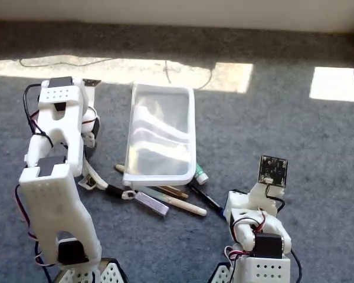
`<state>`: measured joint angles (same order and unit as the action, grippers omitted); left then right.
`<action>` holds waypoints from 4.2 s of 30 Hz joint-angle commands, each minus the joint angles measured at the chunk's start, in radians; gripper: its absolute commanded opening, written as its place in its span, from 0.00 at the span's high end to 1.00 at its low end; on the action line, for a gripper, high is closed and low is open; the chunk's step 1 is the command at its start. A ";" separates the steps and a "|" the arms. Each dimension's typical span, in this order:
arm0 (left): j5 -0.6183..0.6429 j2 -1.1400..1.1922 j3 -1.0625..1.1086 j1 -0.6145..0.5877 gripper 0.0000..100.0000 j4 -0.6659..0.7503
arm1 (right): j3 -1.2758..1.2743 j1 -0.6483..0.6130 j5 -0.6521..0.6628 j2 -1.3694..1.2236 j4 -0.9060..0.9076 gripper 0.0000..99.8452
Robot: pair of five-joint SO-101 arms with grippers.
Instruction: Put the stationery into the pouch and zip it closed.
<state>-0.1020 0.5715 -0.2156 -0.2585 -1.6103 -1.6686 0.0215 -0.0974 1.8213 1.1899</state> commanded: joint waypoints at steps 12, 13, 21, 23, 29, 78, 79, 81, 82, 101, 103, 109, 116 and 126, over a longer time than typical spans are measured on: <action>0.015 -0.450 0.272 0.225 1.00 -0.078 | -0.101 -0.007 -0.008 0.010 -0.019 1.00; 0.015 -0.493 0.303 0.248 1.00 -0.078 | -0.101 -0.007 -0.008 0.010 -0.019 1.00; 0.017 -0.742 0.496 0.390 1.00 0.000 | -0.101 -0.007 -0.008 0.010 -0.019 1.00; 0.017 -0.792 0.538 0.429 1.00 0.041 | -0.101 -0.007 -0.008 0.010 -0.019 1.00; 0.017 -0.928 0.585 0.595 0.99 0.083 | -0.101 -0.007 -0.008 0.010 -0.019 1.00; 0.219 -1.472 0.590 0.743 0.71 0.072 | -0.101 0.101 -0.008 0.010 -0.087 1.00; 0.195 -1.500 0.590 0.690 0.71 0.063 | -0.101 0.102 -0.008 0.010 -0.088 1.00; 0.161 -1.550 0.595 0.590 0.71 0.054 | -0.094 0.102 -0.008 0.010 -0.088 1.00; 0.150 -1.577 0.607 0.538 0.71 0.054 | -0.091 0.102 -0.008 0.010 -0.088 1.00; 0.026 -2.097 1.270 -0.022 0.84 0.310 | -0.036 0.189 -0.012 0.010 -0.082 1.00; 0.025 -2.124 1.317 -0.067 0.91 0.334 | -0.012 0.188 -0.012 0.010 -0.082 1.00; -0.028 -2.166 1.460 -0.185 0.99 0.410 | 0.151 0.186 -0.014 -0.001 -0.035 1.00; -0.026 -2.189 1.592 -0.269 0.99 0.448 | 0.426 0.058 -0.015 -0.002 0.091 1.00; -0.025 -2.296 1.666 -0.274 0.99 0.440 | 0.607 -0.194 -0.097 -0.004 0.099 1.00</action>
<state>-0.1220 -1.6840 1.4385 -0.5209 -1.1853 -1.1377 -0.1013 -0.1818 1.8305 1.2881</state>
